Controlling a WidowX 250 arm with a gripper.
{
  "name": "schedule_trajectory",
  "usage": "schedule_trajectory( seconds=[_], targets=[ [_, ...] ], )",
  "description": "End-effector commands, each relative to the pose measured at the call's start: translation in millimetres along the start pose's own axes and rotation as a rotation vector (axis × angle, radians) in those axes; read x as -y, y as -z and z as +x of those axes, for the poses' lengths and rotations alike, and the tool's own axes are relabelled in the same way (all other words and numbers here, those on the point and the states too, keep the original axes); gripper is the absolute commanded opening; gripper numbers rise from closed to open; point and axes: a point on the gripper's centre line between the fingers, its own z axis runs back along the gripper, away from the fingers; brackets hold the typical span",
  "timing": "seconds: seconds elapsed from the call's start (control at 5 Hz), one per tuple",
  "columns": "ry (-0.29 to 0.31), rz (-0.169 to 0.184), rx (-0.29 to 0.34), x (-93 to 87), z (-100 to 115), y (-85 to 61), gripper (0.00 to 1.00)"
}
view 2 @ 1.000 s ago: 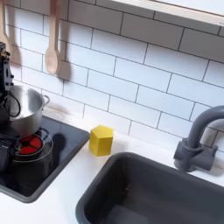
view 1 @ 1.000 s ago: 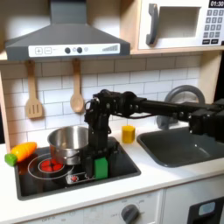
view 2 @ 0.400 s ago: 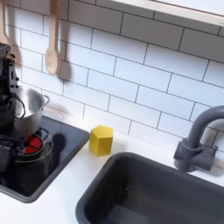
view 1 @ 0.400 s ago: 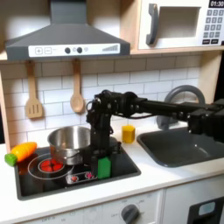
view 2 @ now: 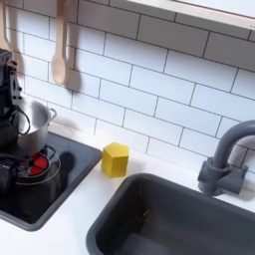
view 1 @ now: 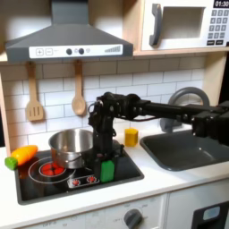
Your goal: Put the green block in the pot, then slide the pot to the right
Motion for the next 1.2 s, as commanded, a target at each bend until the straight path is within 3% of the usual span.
schedule_trajectory(
  seconds=[0.0,0.6,1.0],
  targets=[
    [0.015,-0.036,0.048,1.4,1.8,-18.2,0.0],
    [-0.001,-0.046,0.176,-7.1,22.6,-75.3,0.0],
    [-0.042,-0.042,0.226,-15.9,42.6,-87.1,0.0]
  ],
)
